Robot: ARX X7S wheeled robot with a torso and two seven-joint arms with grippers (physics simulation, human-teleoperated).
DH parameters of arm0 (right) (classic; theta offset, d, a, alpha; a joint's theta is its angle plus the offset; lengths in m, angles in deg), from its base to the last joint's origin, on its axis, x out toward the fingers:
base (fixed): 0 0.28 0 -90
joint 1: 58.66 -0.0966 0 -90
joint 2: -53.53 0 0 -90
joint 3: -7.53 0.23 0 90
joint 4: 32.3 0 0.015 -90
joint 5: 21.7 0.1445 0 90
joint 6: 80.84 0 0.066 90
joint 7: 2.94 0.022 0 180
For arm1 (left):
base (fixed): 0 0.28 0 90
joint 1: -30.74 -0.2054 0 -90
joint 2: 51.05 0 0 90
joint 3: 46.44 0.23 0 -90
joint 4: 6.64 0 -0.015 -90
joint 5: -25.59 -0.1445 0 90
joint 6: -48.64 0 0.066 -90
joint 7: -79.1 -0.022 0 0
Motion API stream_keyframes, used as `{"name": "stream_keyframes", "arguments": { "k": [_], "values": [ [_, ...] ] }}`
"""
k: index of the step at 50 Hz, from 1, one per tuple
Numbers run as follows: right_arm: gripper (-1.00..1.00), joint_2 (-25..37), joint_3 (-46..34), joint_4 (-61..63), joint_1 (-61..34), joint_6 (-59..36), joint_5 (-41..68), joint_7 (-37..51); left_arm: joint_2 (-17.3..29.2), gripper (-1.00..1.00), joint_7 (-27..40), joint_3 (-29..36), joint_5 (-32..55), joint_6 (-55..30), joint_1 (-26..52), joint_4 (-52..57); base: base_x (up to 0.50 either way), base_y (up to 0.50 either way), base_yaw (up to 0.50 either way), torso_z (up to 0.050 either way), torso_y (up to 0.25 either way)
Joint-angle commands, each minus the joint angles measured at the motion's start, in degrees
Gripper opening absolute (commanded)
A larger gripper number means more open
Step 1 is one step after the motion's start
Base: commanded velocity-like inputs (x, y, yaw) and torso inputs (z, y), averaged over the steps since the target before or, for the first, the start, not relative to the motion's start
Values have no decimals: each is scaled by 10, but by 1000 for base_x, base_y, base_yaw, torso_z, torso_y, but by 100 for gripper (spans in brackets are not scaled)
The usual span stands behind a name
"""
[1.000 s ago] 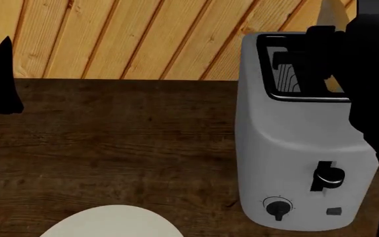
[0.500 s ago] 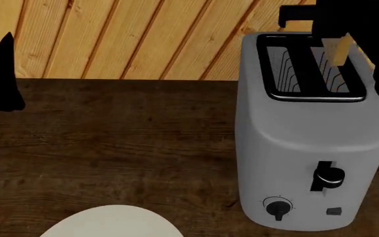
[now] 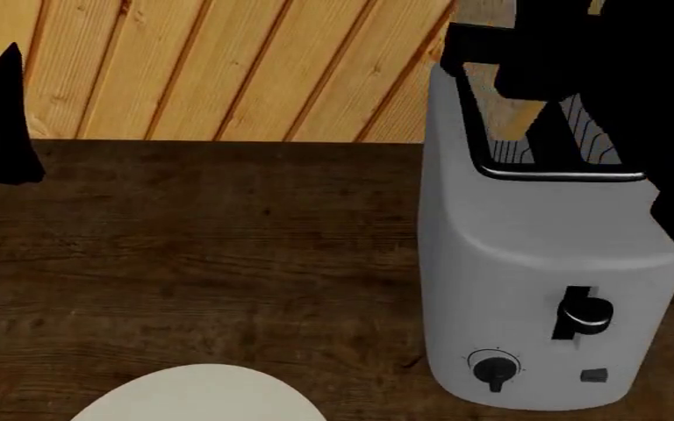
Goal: Place the toasted item on a plate.
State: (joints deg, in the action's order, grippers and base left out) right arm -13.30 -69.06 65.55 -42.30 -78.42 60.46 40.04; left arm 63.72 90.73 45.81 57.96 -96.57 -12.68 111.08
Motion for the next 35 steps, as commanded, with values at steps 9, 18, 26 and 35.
{"name": "stream_keyframes", "arguments": {
  "k": [9,18,26,35],
  "values": [
    [-100,-22,-20,64,68,74,358,202,3,100,3,-1,2,4,0,2,0,0,0,0,0],
    [-100,-38,-48,133,117,121,428,239,5,100,4,2,-1,8,0,-2,0,0,0,0,0],
    [-100,-50,-67,181,153,146,458,257,7,100,4,1,0,12,-6,-1,0,0,0,0,0],
    [-100,-70,-85,215,184,168,465,268,8,100,4,-1,0,19,-15,-1,0,0,0,0,0]
  ]
}}
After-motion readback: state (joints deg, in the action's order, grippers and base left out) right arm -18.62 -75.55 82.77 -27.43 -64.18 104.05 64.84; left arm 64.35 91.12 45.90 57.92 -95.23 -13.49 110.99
